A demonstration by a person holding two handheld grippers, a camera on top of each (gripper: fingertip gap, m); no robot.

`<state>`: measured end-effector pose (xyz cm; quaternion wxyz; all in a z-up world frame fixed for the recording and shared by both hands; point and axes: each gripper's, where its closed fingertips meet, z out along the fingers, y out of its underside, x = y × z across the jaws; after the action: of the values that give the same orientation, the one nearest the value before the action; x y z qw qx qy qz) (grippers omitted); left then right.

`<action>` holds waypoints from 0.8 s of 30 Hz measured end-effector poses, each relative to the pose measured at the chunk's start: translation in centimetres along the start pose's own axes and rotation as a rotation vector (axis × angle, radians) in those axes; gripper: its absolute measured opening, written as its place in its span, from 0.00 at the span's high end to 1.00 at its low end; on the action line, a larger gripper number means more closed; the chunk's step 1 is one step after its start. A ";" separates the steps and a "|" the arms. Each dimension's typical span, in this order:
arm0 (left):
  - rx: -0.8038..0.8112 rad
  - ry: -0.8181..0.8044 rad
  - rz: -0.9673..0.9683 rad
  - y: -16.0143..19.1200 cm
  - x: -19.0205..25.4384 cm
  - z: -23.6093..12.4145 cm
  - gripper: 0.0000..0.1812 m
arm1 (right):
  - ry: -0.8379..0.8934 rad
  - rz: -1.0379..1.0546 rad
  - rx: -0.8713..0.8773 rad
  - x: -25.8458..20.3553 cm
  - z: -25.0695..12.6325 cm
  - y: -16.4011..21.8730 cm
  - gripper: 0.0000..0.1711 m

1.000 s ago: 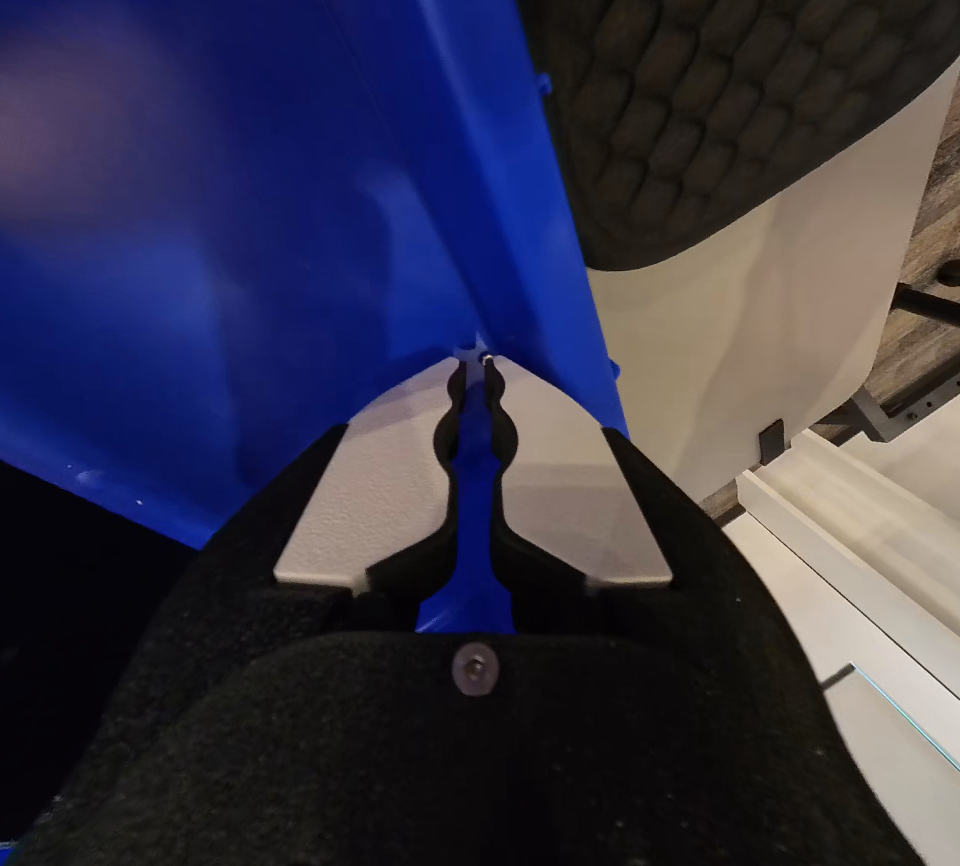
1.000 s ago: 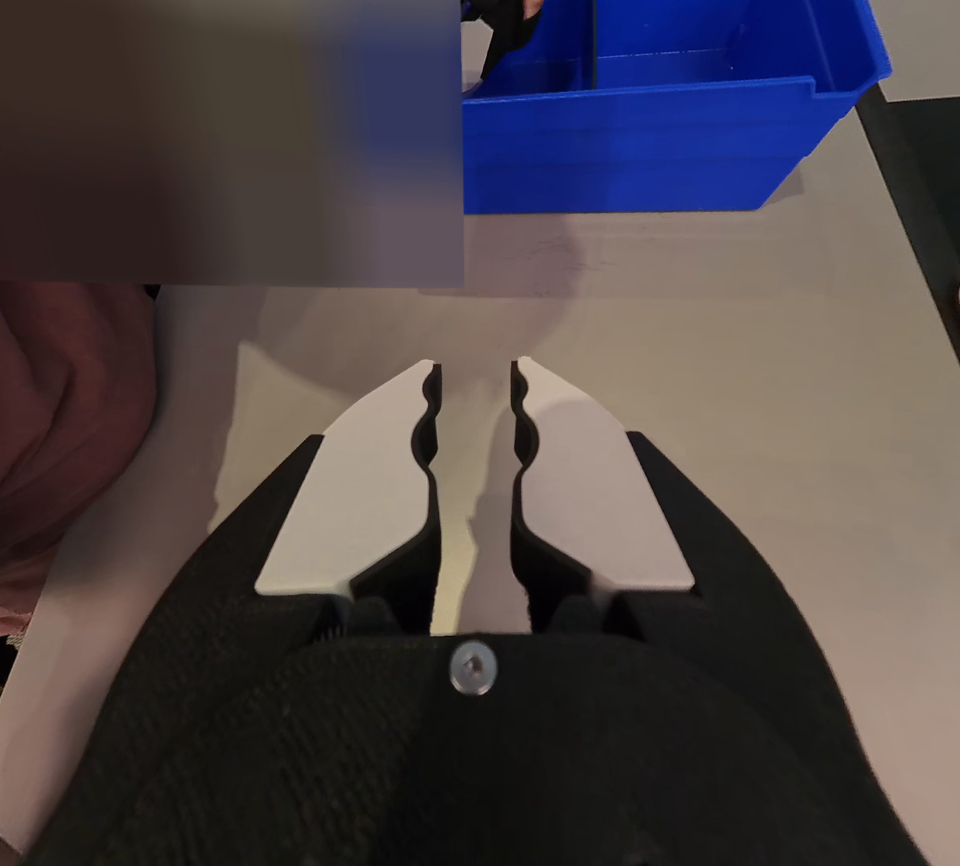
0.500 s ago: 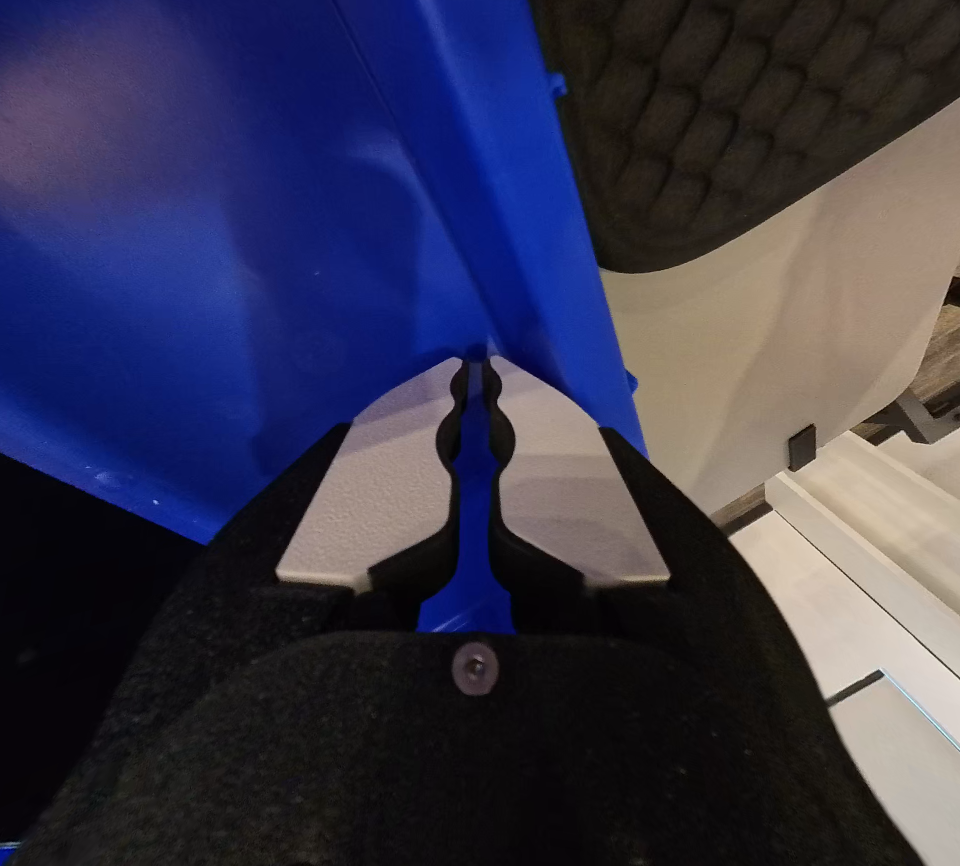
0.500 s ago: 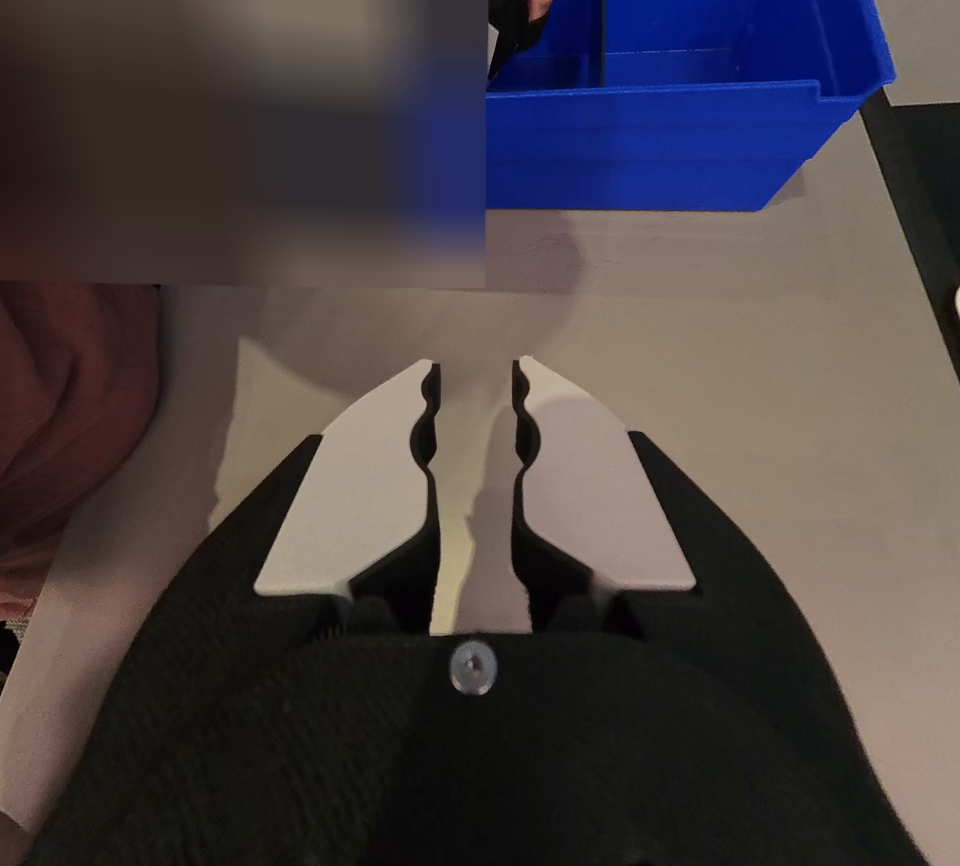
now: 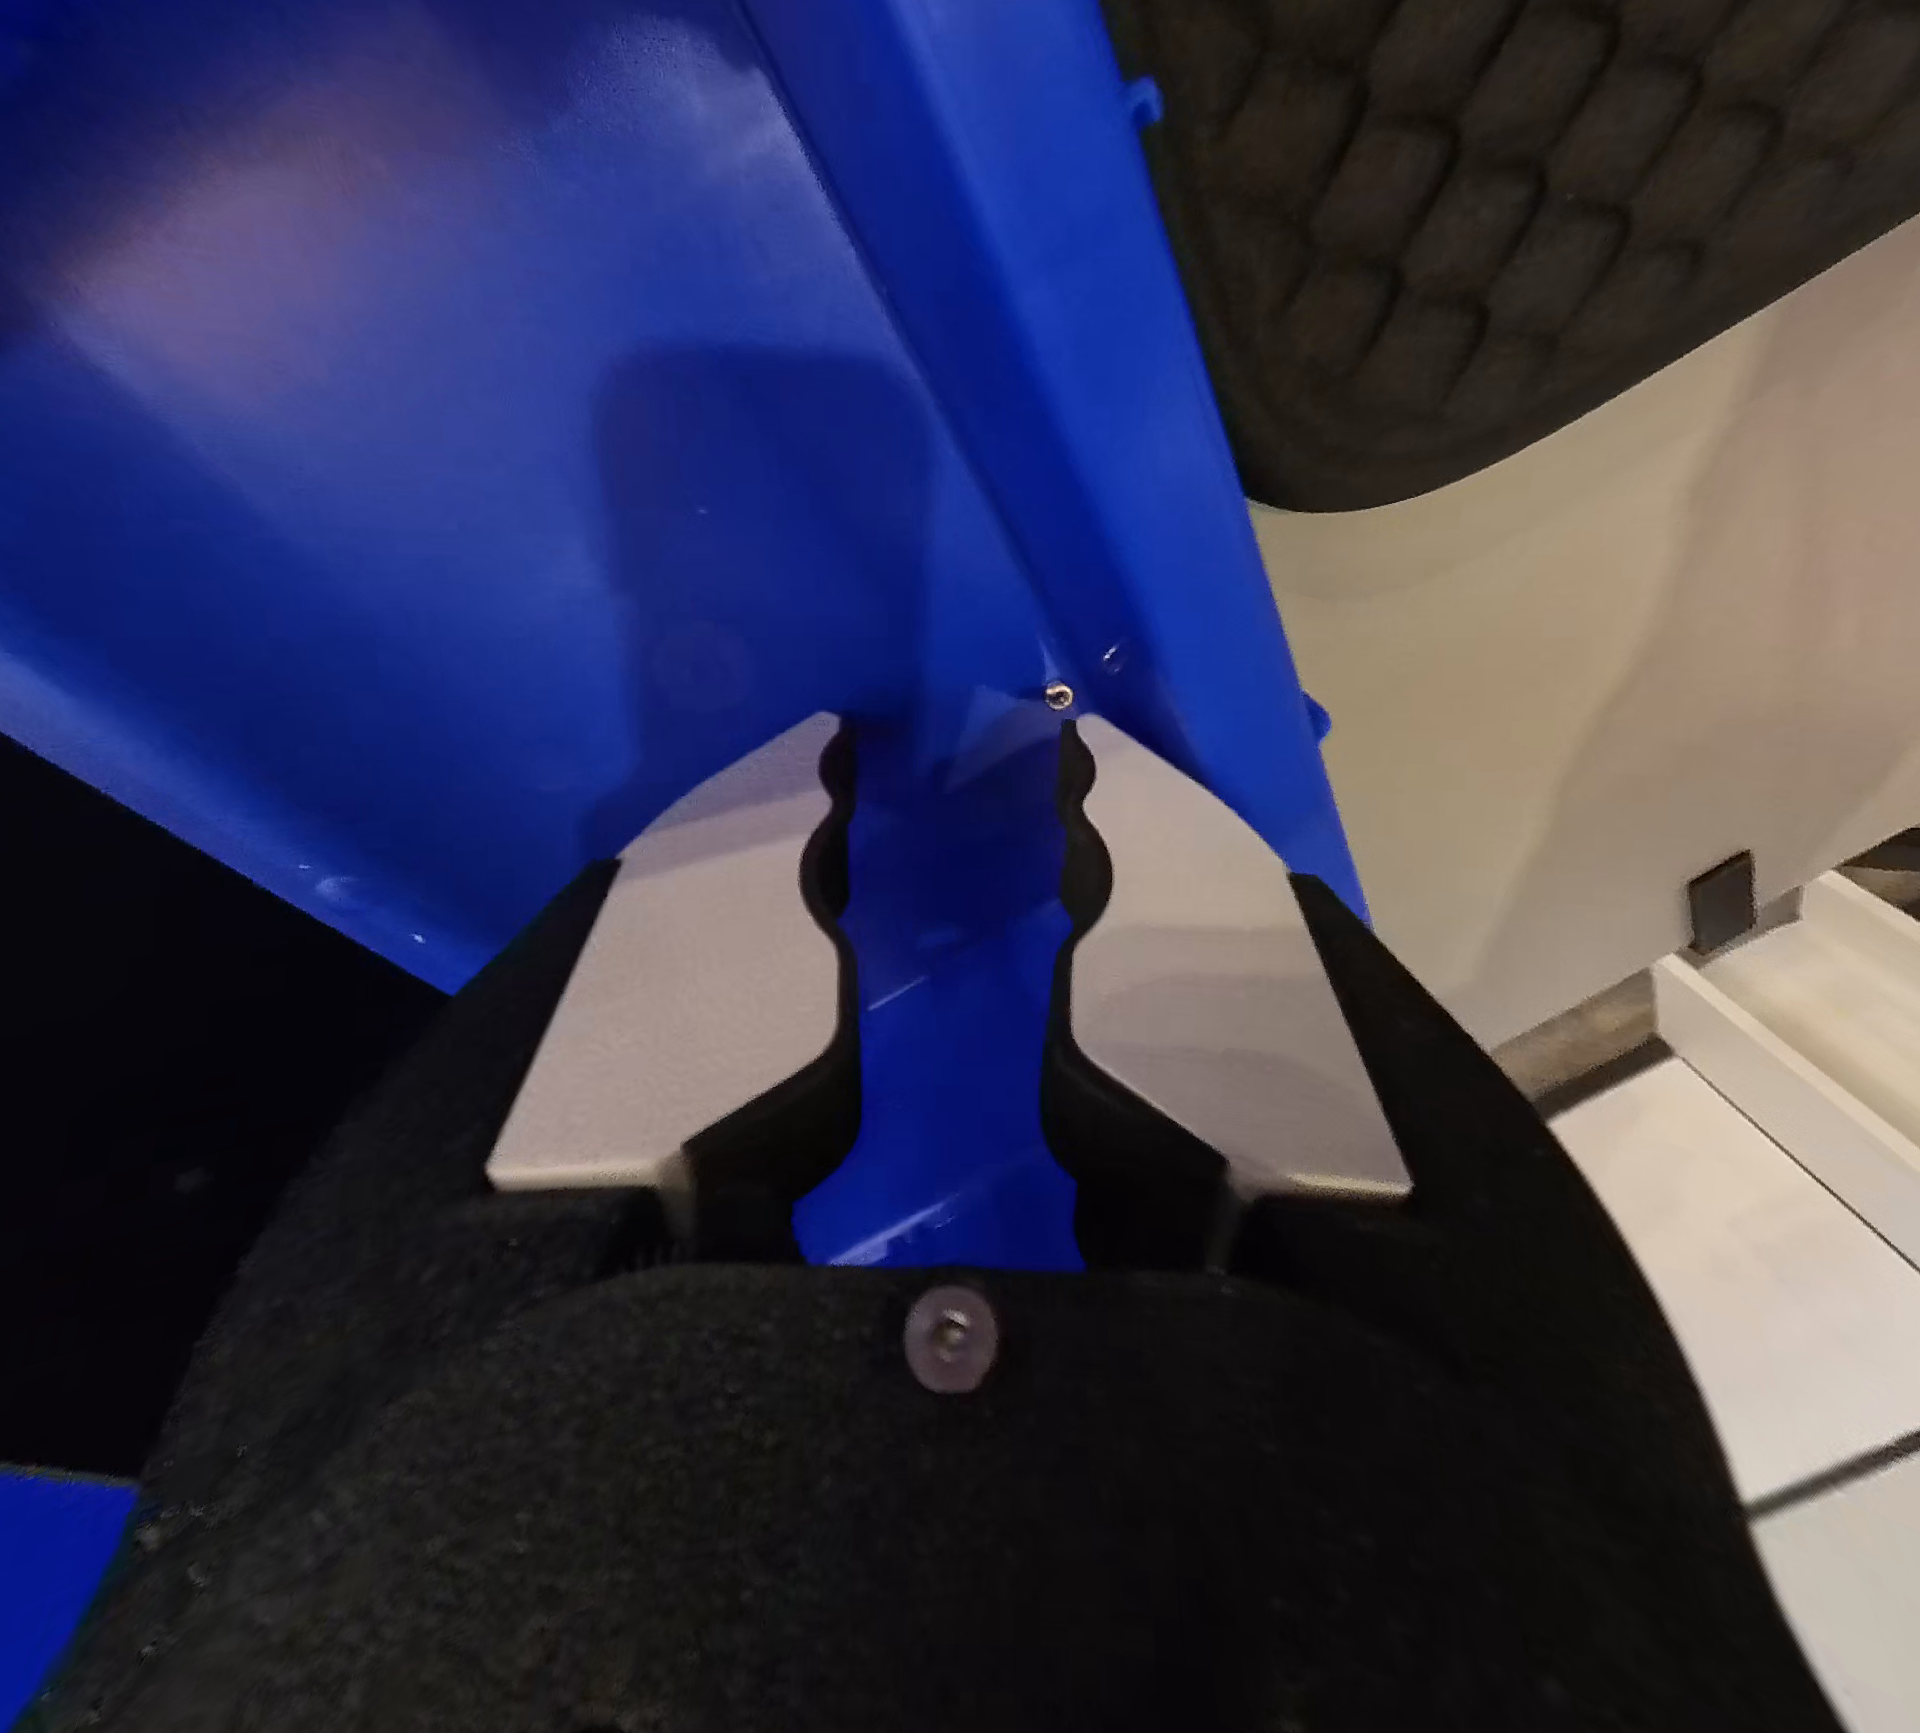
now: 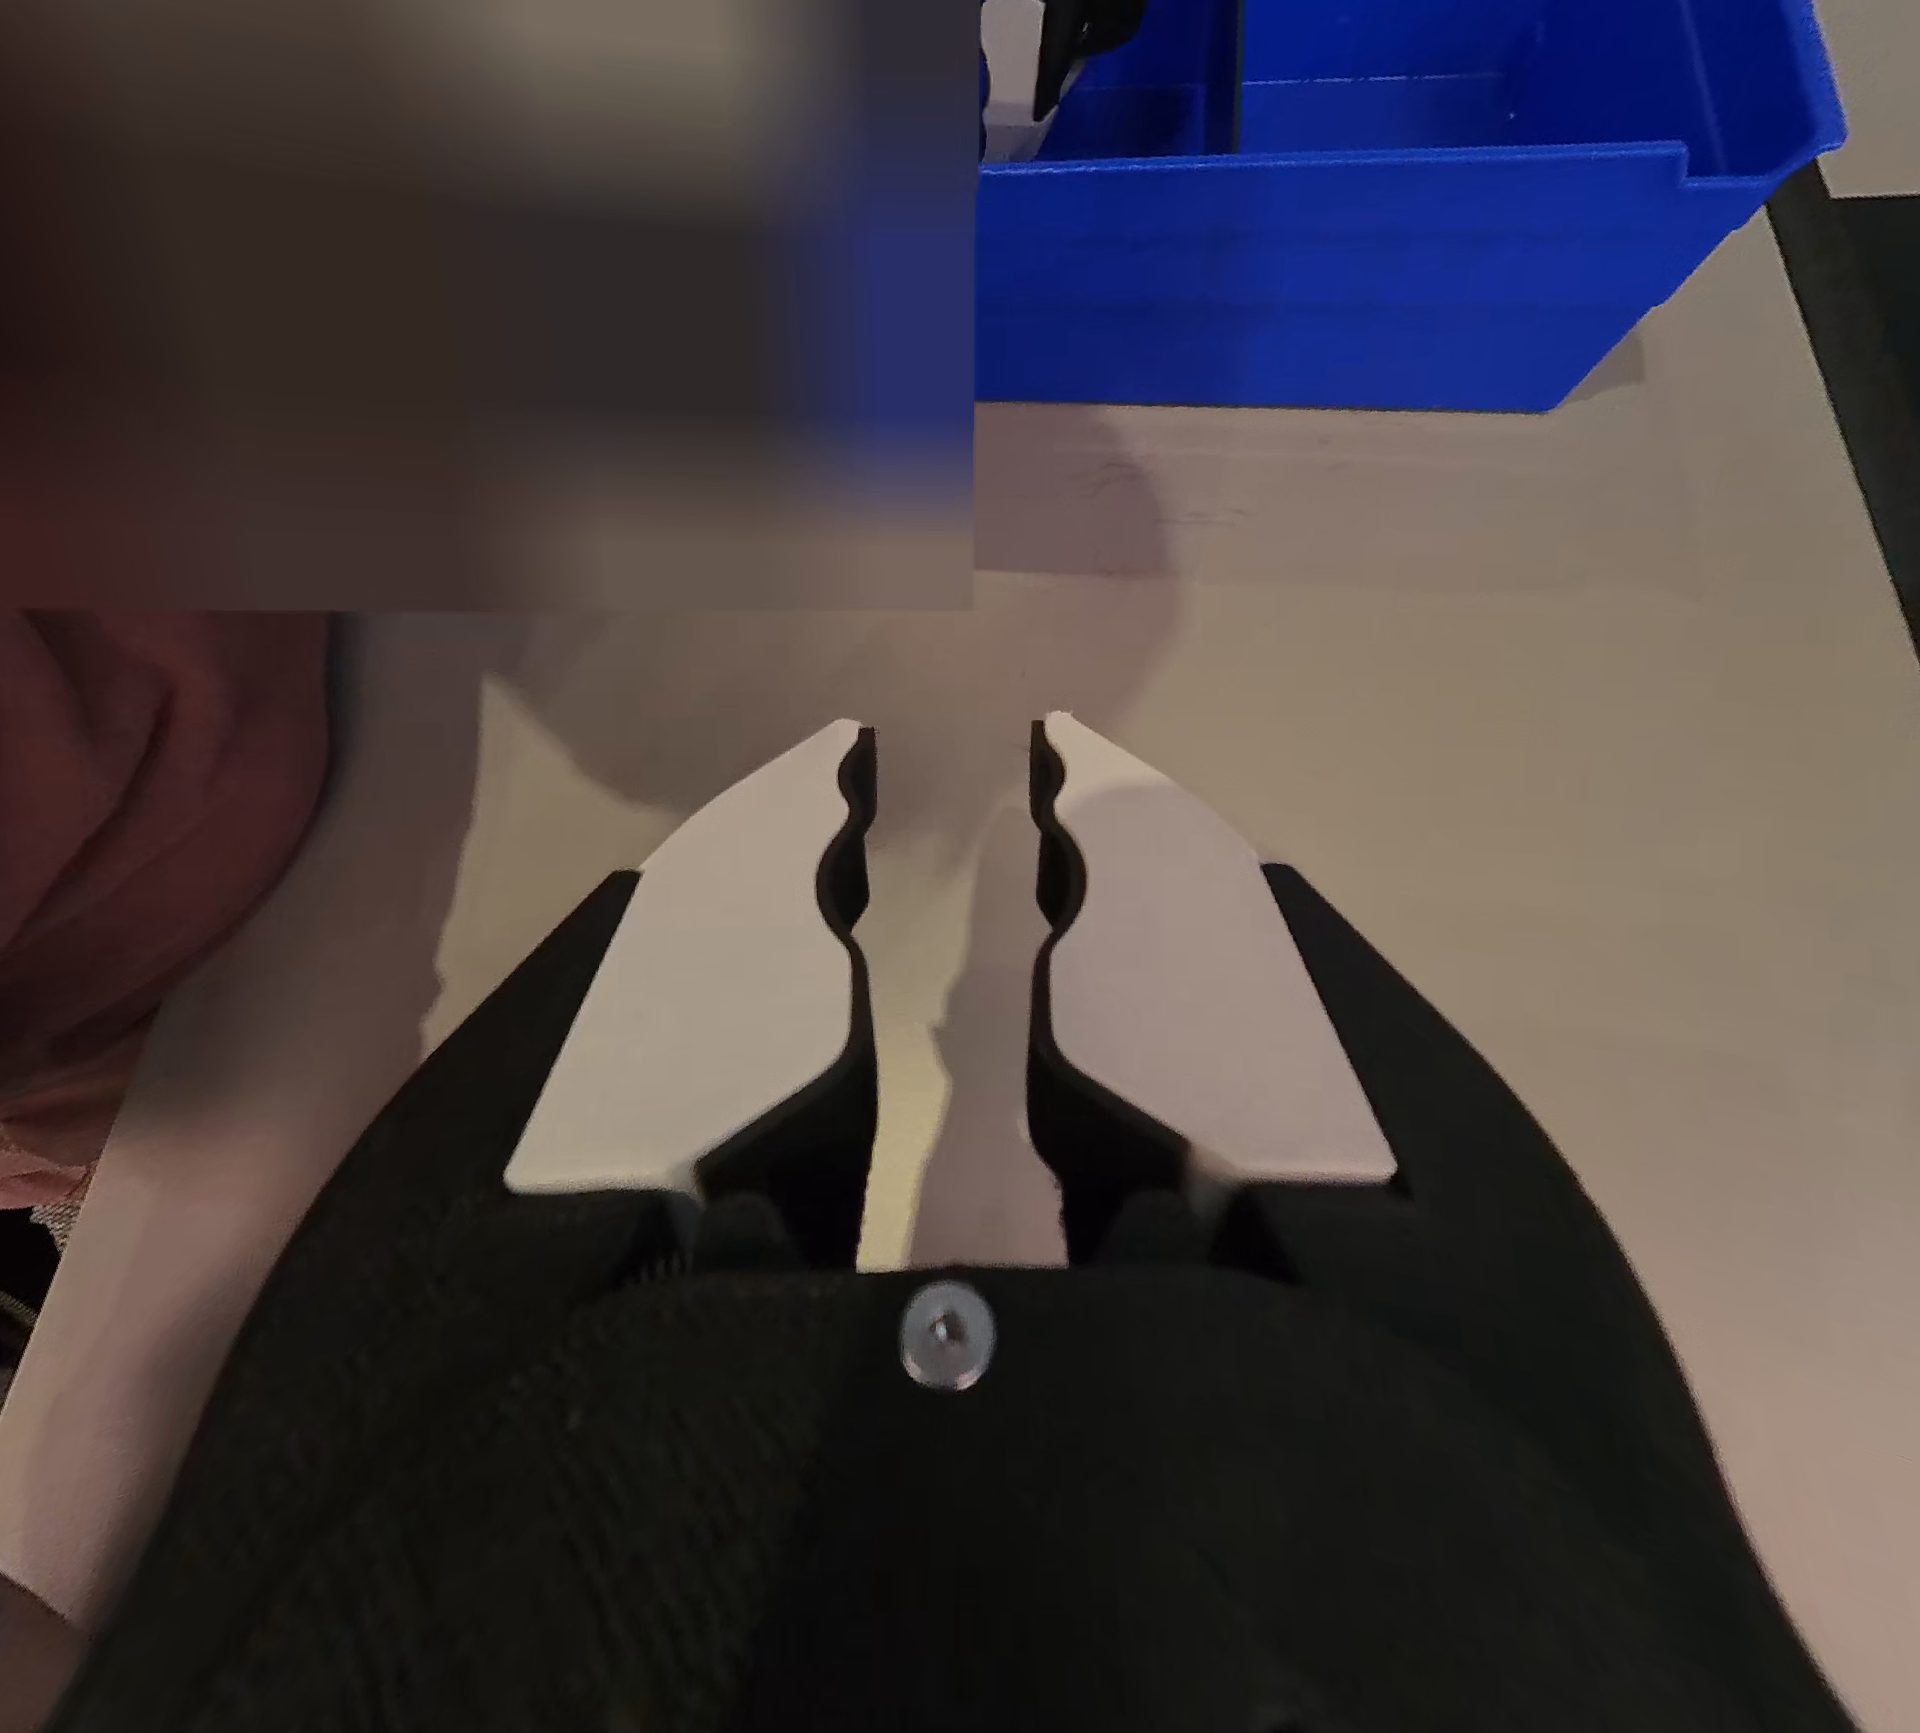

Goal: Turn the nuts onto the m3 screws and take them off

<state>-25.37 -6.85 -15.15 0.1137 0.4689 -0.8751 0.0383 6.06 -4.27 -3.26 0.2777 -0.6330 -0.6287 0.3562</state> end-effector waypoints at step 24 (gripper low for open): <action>0.044 -0.047 0.154 -1.0 -0.3 -0.3 0.73 | -0.033 -0.005 -0.039 -0.3 0.8 0.7 0.80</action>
<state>-24.30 -7.12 -14.98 0.0796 0.4034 -0.9099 0.0553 5.85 -4.70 -4.24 0.2559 -0.6306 -0.6417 0.3538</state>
